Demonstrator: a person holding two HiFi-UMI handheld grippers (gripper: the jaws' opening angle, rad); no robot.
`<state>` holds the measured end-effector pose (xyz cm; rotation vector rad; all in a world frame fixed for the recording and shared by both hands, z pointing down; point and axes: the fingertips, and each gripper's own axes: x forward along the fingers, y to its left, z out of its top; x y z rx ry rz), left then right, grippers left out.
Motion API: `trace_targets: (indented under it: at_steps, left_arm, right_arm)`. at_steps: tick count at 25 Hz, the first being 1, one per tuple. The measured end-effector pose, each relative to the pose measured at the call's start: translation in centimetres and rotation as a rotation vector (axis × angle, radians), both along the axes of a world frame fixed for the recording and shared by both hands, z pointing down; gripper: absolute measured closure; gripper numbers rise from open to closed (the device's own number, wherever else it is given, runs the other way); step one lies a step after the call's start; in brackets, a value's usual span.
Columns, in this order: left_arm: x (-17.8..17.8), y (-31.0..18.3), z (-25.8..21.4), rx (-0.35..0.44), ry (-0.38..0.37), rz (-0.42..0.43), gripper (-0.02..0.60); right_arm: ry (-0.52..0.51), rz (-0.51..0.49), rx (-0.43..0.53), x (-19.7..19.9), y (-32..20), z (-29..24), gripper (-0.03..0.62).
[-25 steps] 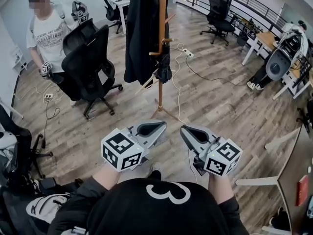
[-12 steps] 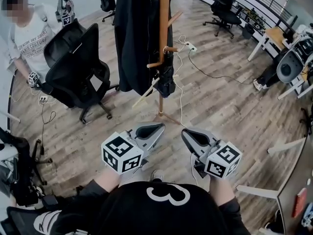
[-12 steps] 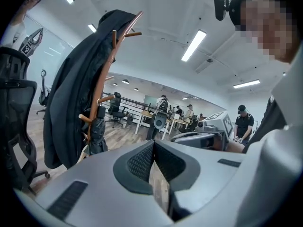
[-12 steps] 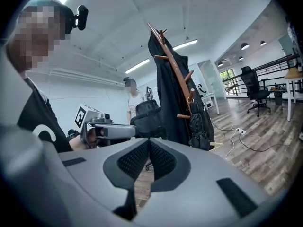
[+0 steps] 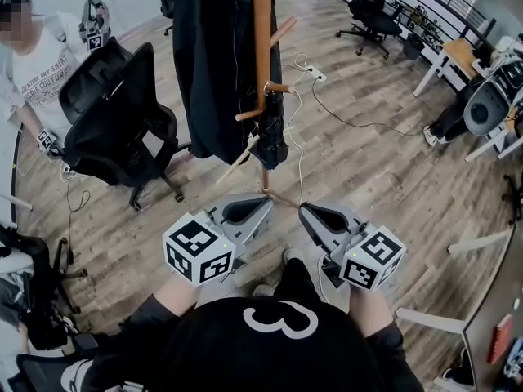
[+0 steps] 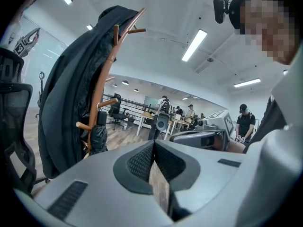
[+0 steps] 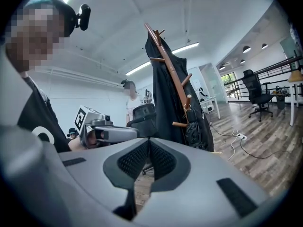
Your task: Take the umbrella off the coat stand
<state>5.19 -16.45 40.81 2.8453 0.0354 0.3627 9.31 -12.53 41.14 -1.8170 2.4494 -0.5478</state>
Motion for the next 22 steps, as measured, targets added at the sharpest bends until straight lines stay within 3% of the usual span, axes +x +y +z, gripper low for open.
trace_targets:
  at_steps: [22]
  left_arm:
    - [6.0, -7.3, -0.7, -0.01, -0.017, -0.222, 0.566]
  right_arm:
    - [0.078, -0.187, 0.021, 8.1, -9.3, -2.0, 0.565]
